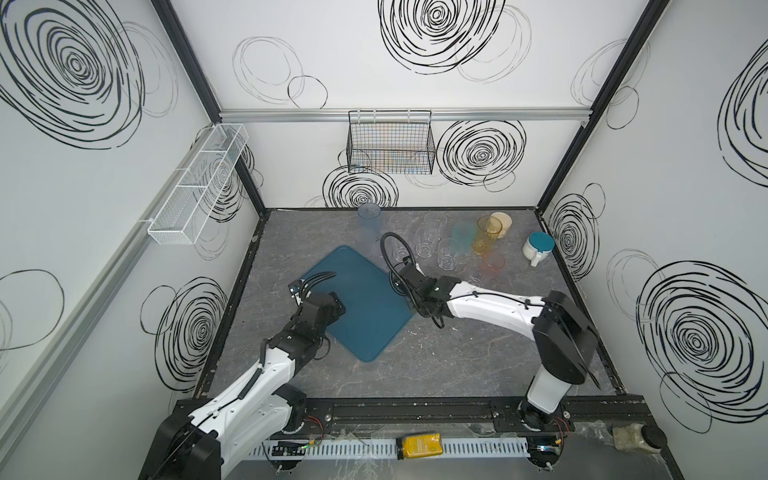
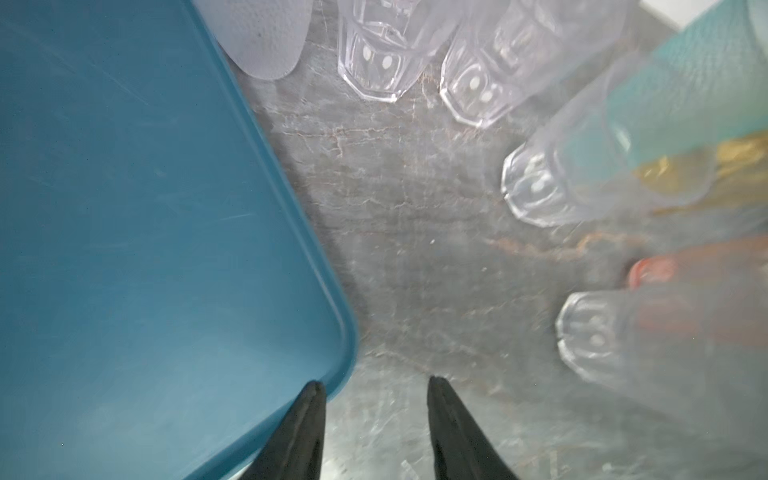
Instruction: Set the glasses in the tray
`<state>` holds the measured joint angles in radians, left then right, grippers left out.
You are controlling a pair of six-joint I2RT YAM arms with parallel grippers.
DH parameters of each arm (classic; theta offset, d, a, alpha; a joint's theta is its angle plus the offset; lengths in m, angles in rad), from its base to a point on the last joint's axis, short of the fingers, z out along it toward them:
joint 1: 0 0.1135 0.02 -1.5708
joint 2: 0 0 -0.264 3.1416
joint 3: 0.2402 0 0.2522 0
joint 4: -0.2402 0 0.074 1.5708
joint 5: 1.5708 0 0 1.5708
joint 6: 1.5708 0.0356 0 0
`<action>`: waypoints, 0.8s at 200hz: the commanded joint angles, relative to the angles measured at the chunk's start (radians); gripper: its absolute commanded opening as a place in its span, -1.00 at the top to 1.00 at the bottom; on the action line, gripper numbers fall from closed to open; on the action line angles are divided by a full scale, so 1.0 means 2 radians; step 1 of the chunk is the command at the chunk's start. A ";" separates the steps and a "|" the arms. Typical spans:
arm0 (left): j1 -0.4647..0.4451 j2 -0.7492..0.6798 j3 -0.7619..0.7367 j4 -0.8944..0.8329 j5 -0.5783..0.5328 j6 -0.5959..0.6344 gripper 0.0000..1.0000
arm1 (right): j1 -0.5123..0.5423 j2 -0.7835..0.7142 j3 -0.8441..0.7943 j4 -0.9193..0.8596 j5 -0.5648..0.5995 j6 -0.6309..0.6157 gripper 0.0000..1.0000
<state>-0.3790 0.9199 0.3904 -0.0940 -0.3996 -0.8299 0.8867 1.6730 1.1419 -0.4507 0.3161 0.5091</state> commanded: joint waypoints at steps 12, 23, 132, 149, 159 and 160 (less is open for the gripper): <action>0.002 0.019 0.004 0.034 0.012 0.000 -0.92 | -0.015 -0.047 -0.075 0.043 -0.143 0.220 0.05; 0.000 0.027 0.004 0.043 0.012 0.007 -0.92 | -0.009 -0.061 -0.095 0.072 -0.167 0.254 0.03; -0.019 0.049 -0.035 0.078 0.031 0.011 -0.92 | 0.002 -0.017 -0.119 0.146 -0.158 0.316 -0.01; -0.024 0.045 -0.034 0.073 0.033 0.006 -0.92 | -0.002 -0.002 -0.112 0.153 -0.156 0.316 0.00; -0.030 0.044 -0.033 0.071 0.032 0.005 -0.92 | -0.003 0.010 -0.106 0.154 -0.153 0.313 0.00; -0.031 0.043 -0.033 0.071 0.031 0.005 -0.92 | -0.003 0.011 -0.105 0.155 -0.153 0.313 0.00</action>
<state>-0.4194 1.0241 0.3283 0.0246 -0.3321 -0.8097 0.8886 1.6531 0.8921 -0.1688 -0.0269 1.1202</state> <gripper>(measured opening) 0.960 0.502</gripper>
